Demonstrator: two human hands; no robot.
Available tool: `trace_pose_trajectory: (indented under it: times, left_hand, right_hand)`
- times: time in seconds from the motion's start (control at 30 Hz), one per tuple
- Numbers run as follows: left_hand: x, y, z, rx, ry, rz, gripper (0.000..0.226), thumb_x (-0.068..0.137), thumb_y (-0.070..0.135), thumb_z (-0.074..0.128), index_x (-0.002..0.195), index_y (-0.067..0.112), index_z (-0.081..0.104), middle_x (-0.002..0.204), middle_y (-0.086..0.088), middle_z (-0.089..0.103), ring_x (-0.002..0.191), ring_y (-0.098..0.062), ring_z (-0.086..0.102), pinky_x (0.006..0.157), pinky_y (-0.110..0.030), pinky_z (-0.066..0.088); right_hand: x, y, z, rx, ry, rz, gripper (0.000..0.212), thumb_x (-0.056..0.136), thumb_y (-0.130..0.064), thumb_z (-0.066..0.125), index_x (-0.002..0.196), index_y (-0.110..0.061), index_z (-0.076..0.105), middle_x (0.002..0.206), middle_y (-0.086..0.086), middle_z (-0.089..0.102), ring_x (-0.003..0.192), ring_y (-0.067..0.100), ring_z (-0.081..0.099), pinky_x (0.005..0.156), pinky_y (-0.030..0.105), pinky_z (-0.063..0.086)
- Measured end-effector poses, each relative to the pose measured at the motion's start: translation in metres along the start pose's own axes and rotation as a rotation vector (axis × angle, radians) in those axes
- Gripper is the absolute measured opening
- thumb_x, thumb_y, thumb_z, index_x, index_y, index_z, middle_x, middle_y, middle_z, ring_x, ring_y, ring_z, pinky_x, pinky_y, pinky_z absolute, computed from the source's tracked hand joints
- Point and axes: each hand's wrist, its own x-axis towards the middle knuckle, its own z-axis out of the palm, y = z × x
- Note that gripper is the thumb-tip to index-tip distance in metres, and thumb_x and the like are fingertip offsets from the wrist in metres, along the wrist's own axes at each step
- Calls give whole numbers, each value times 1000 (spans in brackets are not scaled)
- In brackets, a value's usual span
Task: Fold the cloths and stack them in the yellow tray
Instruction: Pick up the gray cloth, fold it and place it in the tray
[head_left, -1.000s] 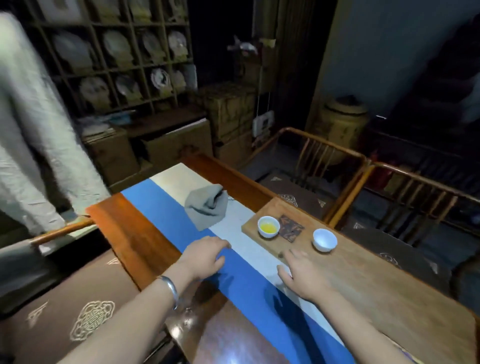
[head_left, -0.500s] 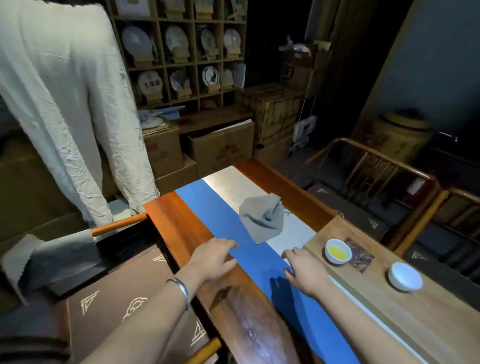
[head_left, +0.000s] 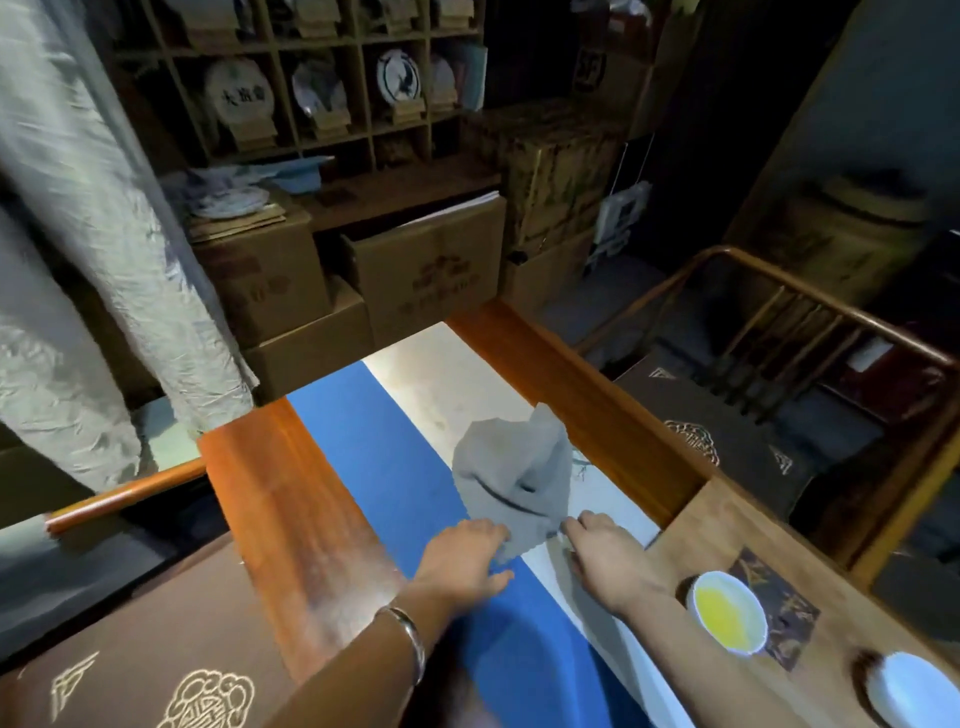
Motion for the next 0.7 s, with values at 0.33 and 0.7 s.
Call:
trace_pose_trajectory:
  times: [0.33, 0.7]
  left_hand:
    - [61, -28, 54, -35, 126, 40, 57, 85, 55, 52, 131, 23, 51, 134, 5, 49, 120, -18, 47, 90, -31, 43]
    - [71, -36, 38, -200, 260, 16, 19, 96, 27, 41, 93, 12, 52, 89, -6, 59, 75, -23, 51, 59, -33, 37]
  right_hand:
    - [96, 52, 38, -103, 43, -241, 38, 91, -27, 45, 129, -19, 45, 124, 11, 51, 110, 30, 49, 92, 36, 41]
    - [111, 49, 34, -18, 141, -274, 22, 95, -28, 45, 112, -16, 53, 112, 8, 60, 97, 23, 56, 83, 31, 44]
